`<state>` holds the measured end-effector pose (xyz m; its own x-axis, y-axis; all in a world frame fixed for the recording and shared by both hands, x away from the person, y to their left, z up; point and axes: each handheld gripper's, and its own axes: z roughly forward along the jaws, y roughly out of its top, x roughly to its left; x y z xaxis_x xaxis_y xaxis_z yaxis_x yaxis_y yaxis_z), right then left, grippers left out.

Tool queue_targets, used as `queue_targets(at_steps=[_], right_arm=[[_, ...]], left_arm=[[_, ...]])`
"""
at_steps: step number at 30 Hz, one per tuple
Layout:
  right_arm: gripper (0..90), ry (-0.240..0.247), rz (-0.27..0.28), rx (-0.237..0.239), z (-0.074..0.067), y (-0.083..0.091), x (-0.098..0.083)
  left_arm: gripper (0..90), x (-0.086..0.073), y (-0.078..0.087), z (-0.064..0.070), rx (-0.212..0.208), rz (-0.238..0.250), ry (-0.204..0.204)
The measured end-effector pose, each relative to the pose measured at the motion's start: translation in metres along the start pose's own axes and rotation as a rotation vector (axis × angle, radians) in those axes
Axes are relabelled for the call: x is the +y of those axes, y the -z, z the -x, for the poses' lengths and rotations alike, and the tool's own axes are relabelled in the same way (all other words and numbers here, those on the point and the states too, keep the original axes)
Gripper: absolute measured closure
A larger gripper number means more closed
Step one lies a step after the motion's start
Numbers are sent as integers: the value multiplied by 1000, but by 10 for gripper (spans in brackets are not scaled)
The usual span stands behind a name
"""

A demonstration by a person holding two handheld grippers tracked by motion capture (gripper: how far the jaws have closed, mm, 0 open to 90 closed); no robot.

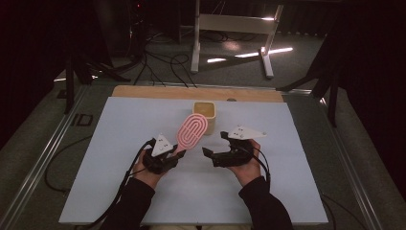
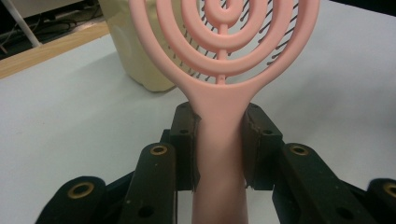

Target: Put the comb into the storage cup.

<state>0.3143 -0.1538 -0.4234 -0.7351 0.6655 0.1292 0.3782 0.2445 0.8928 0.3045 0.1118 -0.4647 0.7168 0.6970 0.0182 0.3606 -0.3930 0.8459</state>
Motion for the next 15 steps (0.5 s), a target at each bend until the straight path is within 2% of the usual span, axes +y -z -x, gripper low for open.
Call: queue_targets(at_steps=[15], right_arm=[[81, -19, -12, 7, -5, -14, 12]], left_arm=[[699, 1, -1, 4, -11, 6, -16]])
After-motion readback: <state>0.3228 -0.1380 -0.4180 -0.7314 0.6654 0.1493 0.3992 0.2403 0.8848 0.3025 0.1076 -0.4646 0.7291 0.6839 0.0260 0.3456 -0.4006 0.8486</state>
